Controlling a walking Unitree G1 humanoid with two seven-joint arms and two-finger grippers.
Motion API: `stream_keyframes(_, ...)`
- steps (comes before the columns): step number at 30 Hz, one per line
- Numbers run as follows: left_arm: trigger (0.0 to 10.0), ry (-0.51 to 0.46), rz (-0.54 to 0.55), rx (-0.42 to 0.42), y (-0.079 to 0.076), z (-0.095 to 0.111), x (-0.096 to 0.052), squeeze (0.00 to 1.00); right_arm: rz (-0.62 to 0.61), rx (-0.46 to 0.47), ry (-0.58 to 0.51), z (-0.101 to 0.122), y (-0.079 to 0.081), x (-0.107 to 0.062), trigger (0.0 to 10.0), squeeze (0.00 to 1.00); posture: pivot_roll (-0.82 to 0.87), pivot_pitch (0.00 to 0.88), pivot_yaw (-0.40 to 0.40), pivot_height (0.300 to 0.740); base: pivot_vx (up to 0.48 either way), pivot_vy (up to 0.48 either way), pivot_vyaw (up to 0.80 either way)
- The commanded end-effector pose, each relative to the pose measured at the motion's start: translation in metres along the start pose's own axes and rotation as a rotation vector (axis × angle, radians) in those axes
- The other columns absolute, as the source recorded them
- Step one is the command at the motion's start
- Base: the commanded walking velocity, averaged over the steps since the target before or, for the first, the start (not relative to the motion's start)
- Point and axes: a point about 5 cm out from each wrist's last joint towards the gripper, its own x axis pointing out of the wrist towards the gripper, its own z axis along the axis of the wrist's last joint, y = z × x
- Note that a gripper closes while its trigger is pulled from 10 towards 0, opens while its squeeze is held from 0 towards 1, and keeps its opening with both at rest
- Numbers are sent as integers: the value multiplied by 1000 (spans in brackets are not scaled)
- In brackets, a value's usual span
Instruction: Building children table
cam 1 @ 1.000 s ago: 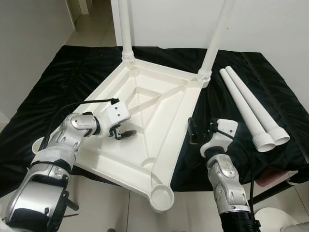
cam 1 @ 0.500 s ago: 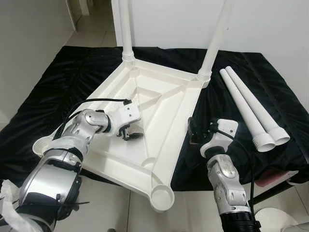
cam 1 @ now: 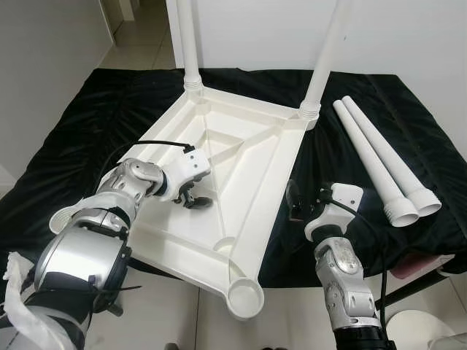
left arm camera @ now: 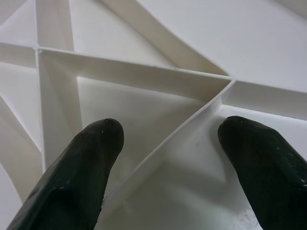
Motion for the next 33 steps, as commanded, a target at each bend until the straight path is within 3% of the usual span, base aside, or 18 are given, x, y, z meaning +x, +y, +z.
stream_keyframes(1,10000,29,168,-21,8,-3,0,0,-9,5,9,-1,1,-3,10000,0,-79,121,72,740,0,0,0)
stream_keyframes(9,9804,10,187,-45,16,8,-3,0,-14,5,8,0,1,-3,10000,0,-85,126,76,740,0,0,0)
stream_keyframes(10,4392,-2,187,-42,18,11,-4,0,-16,5,5,0,0,-3,10000,0,-86,127,77,740,0,0,0)
stream_keyframes(11,0,-11,185,-40,19,14,-5,0,-19,3,5,1,0,-3,10000,0,-86,127,78,740,0,0,0)
stream_keyframes(15,0,-16,187,-40,20,16,-5,0,-24,1,5,1,-1,-3,10000,0,-88,127,79,740,0,0,0)
stream_keyframes(16,667,-8,189,-34,20,15,-5,0,-25,1,6,1,-2,-3,10000,0,-88,127,79,740,0,0,0)
stream_keyframes(18,667,-2,190,-30,20,14,-5,0,-27,2,6,1,-2,-3,10000,0,-88,127,79,740,0,0,0)
stream_keyframes(19,0,1,193,-29,20,13,-5,0,-27,1,7,1,-2,-4,10000,0,-86,128,80,740,0,0,0)
stream_keyframes(30,0,-9,196,-52,18,8,-5,0,-24,6,12,0,0,-4,10000,0,-82,131,76,740,0,0,0)
stream_keyframes(31,3843,-17,195,-65,16,6,-3,0,-24,6,14,-1,0,-4,10000,0,-80,130,72,740,0,0,0)
stream_keyframes(33,4314,-21,209,-57,14,6,-1,0,-23,5,15,-1,-1,-3,10000,0,-81,129,71,740,0,0,0)
